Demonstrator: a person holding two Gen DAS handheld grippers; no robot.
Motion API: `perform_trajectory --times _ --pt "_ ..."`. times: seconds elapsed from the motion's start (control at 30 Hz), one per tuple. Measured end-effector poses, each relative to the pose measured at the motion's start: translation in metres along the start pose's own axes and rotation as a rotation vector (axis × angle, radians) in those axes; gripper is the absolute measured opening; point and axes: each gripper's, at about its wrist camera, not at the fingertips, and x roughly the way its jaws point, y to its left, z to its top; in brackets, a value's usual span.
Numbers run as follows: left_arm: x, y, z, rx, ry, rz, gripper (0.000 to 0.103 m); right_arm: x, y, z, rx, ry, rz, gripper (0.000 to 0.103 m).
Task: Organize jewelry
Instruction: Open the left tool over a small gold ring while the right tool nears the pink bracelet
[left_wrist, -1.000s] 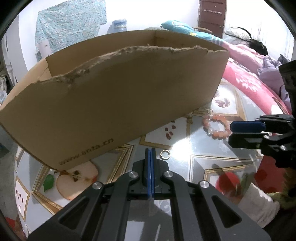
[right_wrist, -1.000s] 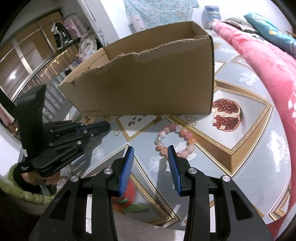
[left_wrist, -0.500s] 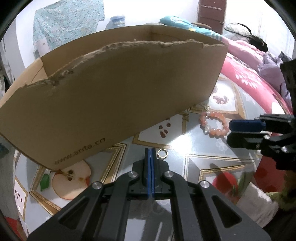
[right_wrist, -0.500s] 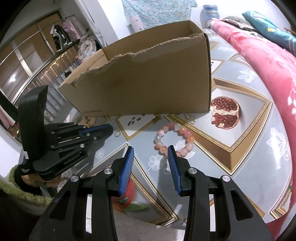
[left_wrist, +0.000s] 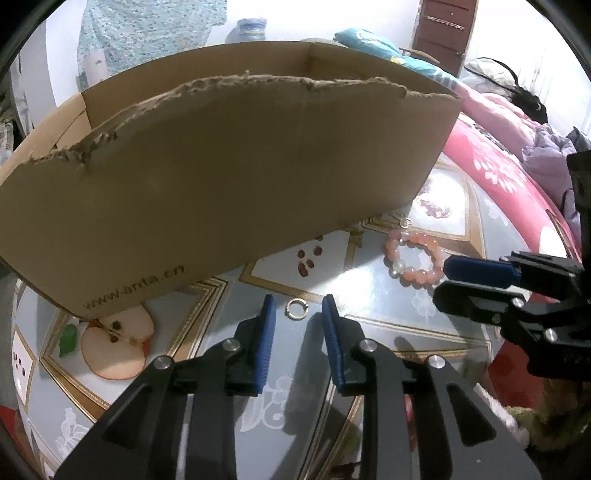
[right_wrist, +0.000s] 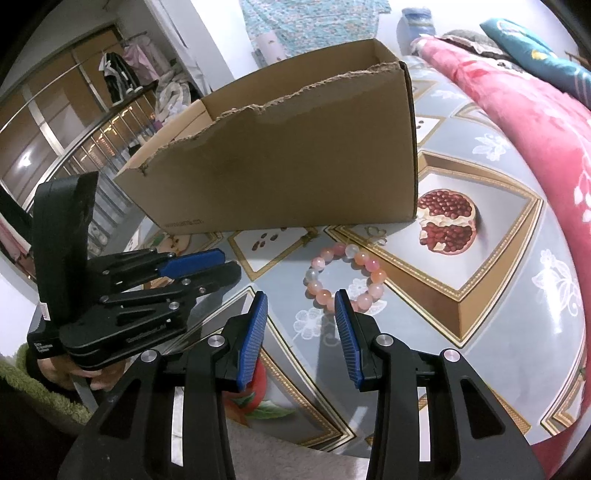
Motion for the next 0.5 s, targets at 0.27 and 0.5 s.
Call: perform_trajectory --times 0.27,0.5 --pt "0.002 -0.011 -0.004 0.037 -0.028 0.084 0.022 0.000 0.000 0.000 0.001 -0.001 0.001 0.037" --pt "0.002 -0.011 -0.003 0.040 -0.032 0.108 0.012 0.000 0.001 -0.001 0.000 -0.005 0.002 0.037"
